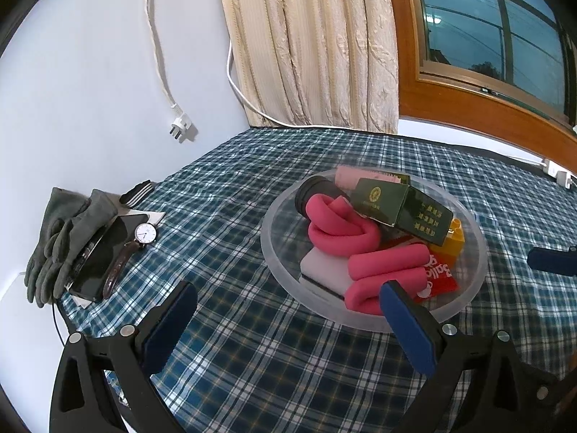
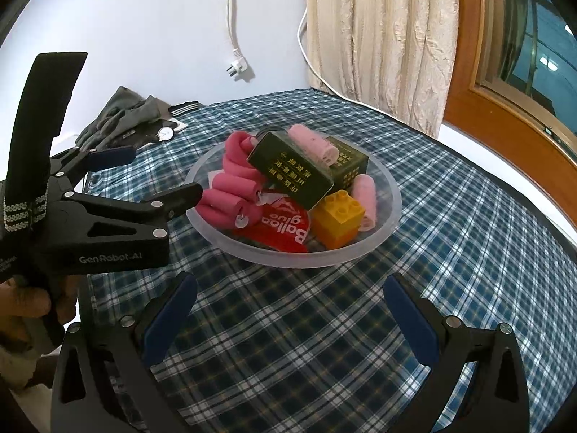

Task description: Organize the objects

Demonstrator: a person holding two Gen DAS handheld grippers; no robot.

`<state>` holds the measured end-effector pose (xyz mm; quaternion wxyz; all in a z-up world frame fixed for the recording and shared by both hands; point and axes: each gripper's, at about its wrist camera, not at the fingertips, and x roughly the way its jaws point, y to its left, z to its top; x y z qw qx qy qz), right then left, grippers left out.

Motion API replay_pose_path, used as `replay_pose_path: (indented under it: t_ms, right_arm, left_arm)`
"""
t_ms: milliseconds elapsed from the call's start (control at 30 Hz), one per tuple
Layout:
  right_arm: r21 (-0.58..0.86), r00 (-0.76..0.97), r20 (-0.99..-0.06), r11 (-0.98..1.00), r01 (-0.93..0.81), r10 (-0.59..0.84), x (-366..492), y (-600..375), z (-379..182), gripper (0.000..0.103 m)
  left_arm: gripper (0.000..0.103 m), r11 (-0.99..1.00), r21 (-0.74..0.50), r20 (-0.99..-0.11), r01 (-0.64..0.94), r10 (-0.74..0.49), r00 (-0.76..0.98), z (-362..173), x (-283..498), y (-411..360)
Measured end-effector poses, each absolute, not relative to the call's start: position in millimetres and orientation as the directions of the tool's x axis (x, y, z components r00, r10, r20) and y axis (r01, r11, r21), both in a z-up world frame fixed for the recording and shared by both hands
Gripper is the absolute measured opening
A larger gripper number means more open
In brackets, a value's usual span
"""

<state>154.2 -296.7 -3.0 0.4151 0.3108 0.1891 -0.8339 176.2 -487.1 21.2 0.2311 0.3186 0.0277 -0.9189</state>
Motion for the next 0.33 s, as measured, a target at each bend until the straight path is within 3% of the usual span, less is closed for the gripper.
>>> replay_pose_path:
  t_ms: [333]
  right_arm:
    - [-0.073,-0.469,-0.671,-0.578,0.813,-0.574,156.9,-294.7,-2.2,0.103]
  left_arm:
    - [0.103,-0.895,0.106,-0.603,0.434,-0.405,-0.687,20.2,174.2,-483.8]
